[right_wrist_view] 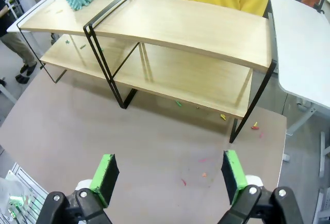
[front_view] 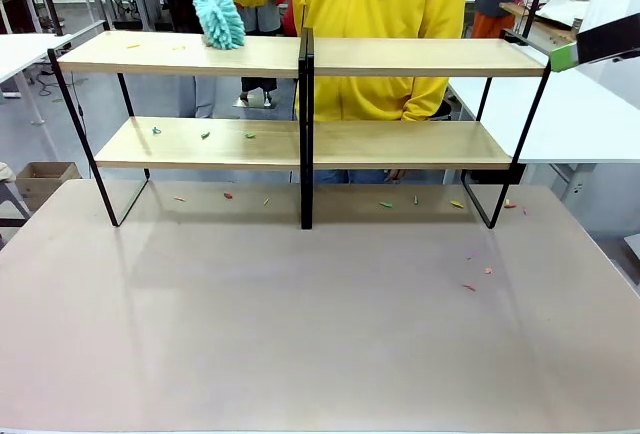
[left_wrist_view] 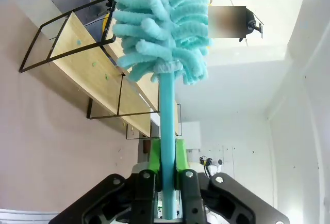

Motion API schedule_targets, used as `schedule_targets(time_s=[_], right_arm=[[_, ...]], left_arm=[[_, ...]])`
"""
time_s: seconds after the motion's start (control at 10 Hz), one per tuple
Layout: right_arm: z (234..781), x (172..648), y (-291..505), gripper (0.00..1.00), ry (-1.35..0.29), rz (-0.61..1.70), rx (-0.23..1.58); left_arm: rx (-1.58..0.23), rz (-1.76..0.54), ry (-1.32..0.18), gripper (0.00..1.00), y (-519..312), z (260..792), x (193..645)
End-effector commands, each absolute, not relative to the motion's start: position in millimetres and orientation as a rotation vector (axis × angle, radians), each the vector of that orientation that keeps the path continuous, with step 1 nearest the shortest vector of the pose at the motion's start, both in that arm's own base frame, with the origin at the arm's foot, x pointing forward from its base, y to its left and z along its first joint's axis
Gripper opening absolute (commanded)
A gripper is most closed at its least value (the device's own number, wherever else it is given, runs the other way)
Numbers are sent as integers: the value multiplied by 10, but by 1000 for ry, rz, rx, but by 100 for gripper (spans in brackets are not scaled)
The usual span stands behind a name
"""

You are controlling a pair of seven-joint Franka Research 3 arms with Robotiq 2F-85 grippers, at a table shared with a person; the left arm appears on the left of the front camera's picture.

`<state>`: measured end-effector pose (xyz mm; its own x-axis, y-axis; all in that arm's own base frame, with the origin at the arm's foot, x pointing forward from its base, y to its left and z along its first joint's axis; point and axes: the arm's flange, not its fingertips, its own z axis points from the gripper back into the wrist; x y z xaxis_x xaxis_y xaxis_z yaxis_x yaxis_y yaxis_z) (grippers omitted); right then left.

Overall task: Clean the shelves.
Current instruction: Clean another randomly selected level of the Shelf with the Duster.

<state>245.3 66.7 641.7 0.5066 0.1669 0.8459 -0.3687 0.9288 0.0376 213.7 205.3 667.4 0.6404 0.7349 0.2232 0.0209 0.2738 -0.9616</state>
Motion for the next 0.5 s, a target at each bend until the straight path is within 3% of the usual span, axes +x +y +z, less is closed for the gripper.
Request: schedule_targets(time_s=[0.0, 0.3, 0.4], right_arm=[[6417, 2451, 663, 100, -988, 329, 225], [6417, 2451, 663, 100, -988, 329, 225], [6417, 2451, 663, 100, -988, 329, 225]], left_arm=[[-1228, 530, -780, 13, 2053, 6679, 2137], [-1214, 551, -758, 13, 2062, 6662, 2145], [-1240, 415, -718, 13, 2063, 6693, 2057]])
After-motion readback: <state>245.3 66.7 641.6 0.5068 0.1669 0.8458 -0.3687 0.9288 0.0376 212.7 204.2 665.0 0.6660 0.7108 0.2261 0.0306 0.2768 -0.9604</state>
